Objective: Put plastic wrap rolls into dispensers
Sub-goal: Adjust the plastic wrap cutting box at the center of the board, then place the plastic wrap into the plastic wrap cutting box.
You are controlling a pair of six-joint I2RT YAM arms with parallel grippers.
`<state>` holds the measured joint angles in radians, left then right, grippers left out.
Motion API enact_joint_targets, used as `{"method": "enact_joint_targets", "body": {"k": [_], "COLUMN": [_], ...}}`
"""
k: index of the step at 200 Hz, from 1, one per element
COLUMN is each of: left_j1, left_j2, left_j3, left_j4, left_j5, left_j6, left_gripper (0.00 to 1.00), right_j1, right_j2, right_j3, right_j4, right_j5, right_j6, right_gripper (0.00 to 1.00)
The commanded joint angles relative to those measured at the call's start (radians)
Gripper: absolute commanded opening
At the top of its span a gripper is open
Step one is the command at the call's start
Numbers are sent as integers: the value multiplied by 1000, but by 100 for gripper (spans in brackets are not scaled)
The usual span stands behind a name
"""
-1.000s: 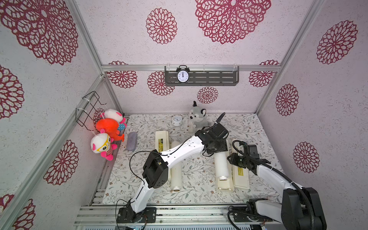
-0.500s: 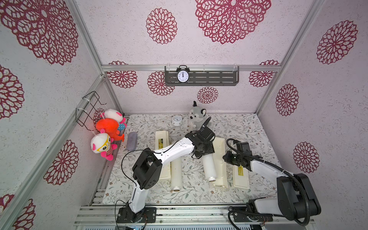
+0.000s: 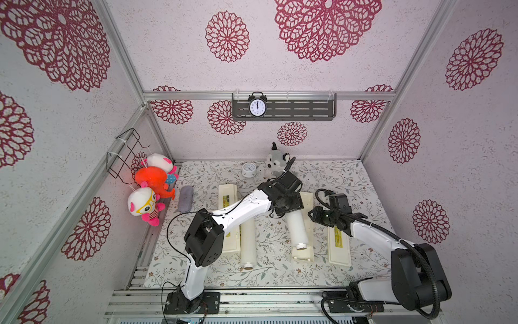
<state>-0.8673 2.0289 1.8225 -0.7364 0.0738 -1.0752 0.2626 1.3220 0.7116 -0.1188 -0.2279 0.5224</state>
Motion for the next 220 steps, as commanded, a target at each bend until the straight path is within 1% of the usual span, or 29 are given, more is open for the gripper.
{"method": "enact_joint_targets", "body": {"k": [1, 13, 28, 40, 62, 100, 109, 174, 201, 220], "left_j1": [-27, -27, -41, -58, -69, -82, -85, -96, -99, -100], "left_j2": [44, 91, 143, 179, 225, 281, 287, 320, 325, 345], "left_j3": [152, 223, 309, 360, 389, 453, 456, 449, 423, 435], "left_j4": [8, -48, -125, -168, -182, -247, -255, -236, -218, -213], "left_j5": [30, 50, 21, -1, 2, -20, -38, -38, -47, -48], "left_j6": [87, 133, 183, 201, 194, 201, 199, 161, 140, 130], "left_gripper": [64, 64, 64, 64, 64, 63, 63, 63, 63, 63], "right_j1": [-11, -25, -55, -85, -131, -154, -157, -174, -180, -181], "right_j2": [-104, -149, -200, -235, -279, -295, -294, -287, -298, -300], "right_j3": [26, 10, -11, -28, -54, -85, -90, -105, -122, -130], "right_j4": [-73, -91, -117, -138, -157, -147, -143, -126, -113, -108], "right_j5": [44, 52, 55, 57, 52, 33, 29, 10, 10, 1], "right_j6": [-41, -45, -54, -64, -78, -80, -81, -89, -83, -81], "right_gripper": [37, 37, 38, 38, 39, 38, 39, 38, 38, 38]}}
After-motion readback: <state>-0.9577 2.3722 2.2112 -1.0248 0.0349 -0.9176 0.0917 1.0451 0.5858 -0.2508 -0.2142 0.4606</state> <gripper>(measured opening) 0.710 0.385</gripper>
